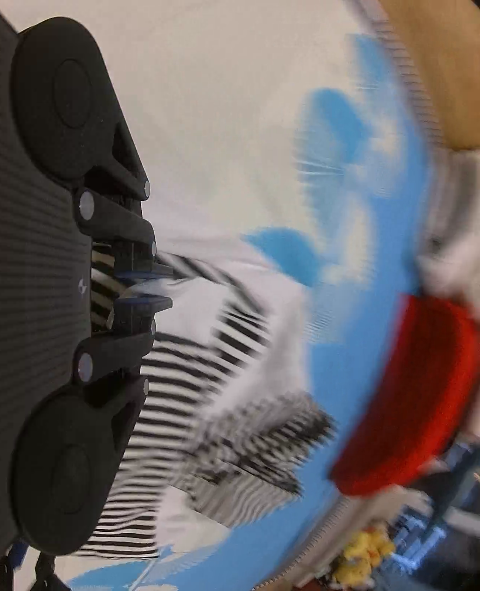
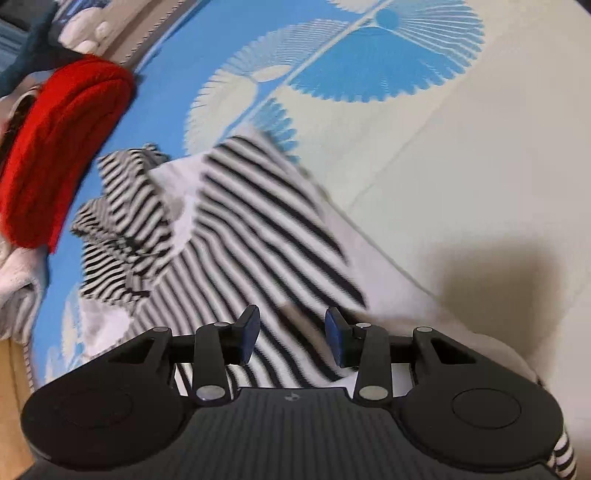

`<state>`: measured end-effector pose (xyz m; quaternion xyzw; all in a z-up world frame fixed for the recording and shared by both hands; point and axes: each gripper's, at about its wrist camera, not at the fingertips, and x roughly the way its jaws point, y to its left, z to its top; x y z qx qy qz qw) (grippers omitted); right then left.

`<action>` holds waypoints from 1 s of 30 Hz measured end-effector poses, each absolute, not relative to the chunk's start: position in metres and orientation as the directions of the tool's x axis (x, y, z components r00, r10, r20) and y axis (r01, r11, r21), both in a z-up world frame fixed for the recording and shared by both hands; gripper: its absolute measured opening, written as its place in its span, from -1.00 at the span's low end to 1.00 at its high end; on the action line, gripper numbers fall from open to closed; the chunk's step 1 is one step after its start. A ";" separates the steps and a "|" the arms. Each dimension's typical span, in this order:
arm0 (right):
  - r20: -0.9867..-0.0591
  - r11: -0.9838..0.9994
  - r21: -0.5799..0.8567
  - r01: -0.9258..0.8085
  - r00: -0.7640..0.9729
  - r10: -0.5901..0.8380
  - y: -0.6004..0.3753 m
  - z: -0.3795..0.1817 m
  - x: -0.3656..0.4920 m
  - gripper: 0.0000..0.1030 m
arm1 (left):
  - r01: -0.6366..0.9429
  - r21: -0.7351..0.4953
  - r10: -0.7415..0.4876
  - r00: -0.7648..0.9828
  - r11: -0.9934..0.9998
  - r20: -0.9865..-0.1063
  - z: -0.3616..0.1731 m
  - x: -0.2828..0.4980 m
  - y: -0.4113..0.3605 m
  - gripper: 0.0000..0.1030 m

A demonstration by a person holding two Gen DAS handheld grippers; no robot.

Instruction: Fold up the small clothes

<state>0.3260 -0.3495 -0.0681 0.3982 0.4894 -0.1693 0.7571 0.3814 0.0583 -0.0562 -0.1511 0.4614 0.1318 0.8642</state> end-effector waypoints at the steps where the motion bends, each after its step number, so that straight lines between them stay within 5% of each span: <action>1: -0.884 0.621 0.424 0.659 0.451 0.125 -0.351 -0.071 0.325 -0.21 | -0.400 -0.145 0.094 0.520 0.905 -0.849 -0.058 0.380 0.068 -0.80; 4: -0.899 0.599 0.400 0.694 0.425 0.107 -0.357 -0.080 0.321 -0.25 | -0.400 -0.093 0.161 0.557 0.912 -0.815 -0.045 0.378 0.076 -0.80; 7: -0.900 0.609 0.377 0.698 0.431 0.063 -0.354 -0.074 0.319 -0.24 | -0.324 -0.138 0.100 0.620 0.936 -0.778 -0.035 0.382 0.076 -0.80; 14: -0.907 0.644 0.373 0.668 0.407 0.103 -0.344 -0.084 0.331 -0.21 | -0.296 -0.139 -0.015 0.386 0.945 -0.922 -0.092 0.400 0.074 -0.80; 20: -0.871 0.709 0.394 0.584 0.484 0.085 -0.332 -0.062 0.338 -0.15 | -0.206 -0.087 0.034 0.521 0.975 -0.853 -0.065 0.398 0.063 -0.71; 30: -0.891 0.683 0.409 0.605 0.426 0.155 -0.337 -0.078 0.347 -0.04 | -0.232 -0.061 0.043 0.415 0.971 -0.909 -0.083 0.409 0.069 -0.67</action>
